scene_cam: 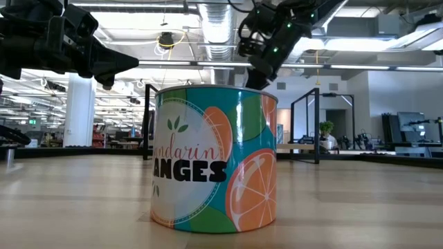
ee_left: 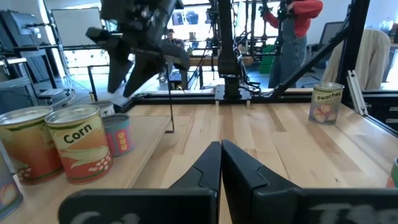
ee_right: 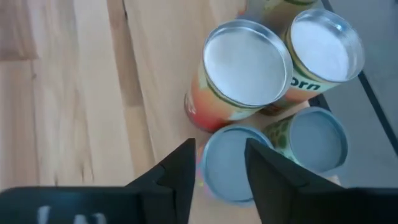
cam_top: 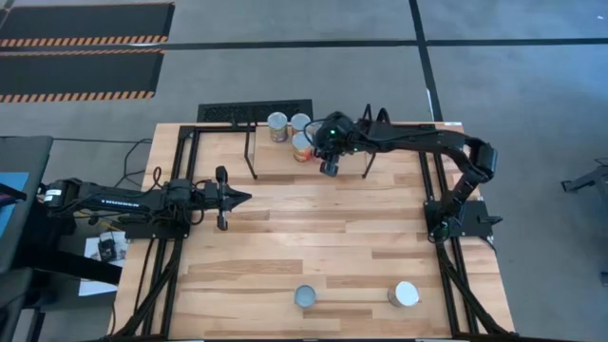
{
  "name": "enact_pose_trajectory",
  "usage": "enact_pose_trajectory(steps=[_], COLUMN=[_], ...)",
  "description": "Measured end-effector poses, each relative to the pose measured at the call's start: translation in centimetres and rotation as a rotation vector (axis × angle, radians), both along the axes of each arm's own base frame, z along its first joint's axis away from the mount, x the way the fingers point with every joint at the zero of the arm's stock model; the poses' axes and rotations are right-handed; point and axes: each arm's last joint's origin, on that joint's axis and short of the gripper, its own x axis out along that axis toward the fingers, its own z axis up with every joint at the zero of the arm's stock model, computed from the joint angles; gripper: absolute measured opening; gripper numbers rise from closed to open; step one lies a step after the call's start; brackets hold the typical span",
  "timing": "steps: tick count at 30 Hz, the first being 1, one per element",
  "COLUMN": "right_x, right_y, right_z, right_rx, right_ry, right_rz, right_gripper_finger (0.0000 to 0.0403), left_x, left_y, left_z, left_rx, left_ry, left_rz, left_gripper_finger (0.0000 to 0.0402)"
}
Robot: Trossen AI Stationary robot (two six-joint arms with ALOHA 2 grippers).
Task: Pick and place cans onto a shelf
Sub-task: Put the canned peaches on the shelf aligned with the other canned peaches
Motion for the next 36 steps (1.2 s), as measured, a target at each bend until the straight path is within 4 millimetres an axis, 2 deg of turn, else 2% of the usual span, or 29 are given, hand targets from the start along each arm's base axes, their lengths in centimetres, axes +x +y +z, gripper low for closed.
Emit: enact_pose_trajectory(steps=[6,11,16,22,29,36], right_x=[-0.2,0.6,1.1,1.5,1.1,-1.5], right_y=[1.4,3.1,5.3,9.1,13.9,18.9], right_z=[1.2,-0.7,-3.3,-4.5,-5.7,-5.3], right_rx=[-0.023,-0.063,-0.066,-0.033,0.121,0.283], right_ry=[-0.013,-0.083,-0.231,-0.338,-0.233,-0.085], right_rz=[0.056,0.131,0.178,0.242,0.276,0.209], right_gripper_finger=[0.0081,0.0011,0.0021,0.0006,0.0013,0.0007], left_x=[0.0,0.0,0.0,0.0,0.0,0.0], left_y=[0.0,0.0,0.0,0.0,0.0,0.0], left_z=[0.1,0.1,0.0,0.1,0.0,0.0], left_rx=[0.005,0.004,-0.021,-0.021,0.003,0.003], left_ry=[-0.005,-0.007,-0.007,-0.009,-0.005,0.000], left_rz=[0.000,0.000,0.000,0.005,0.005,0.004], left_gripper_finger=[0.0000,0.0000,0.0000,0.0000,0.0000,0.0000])
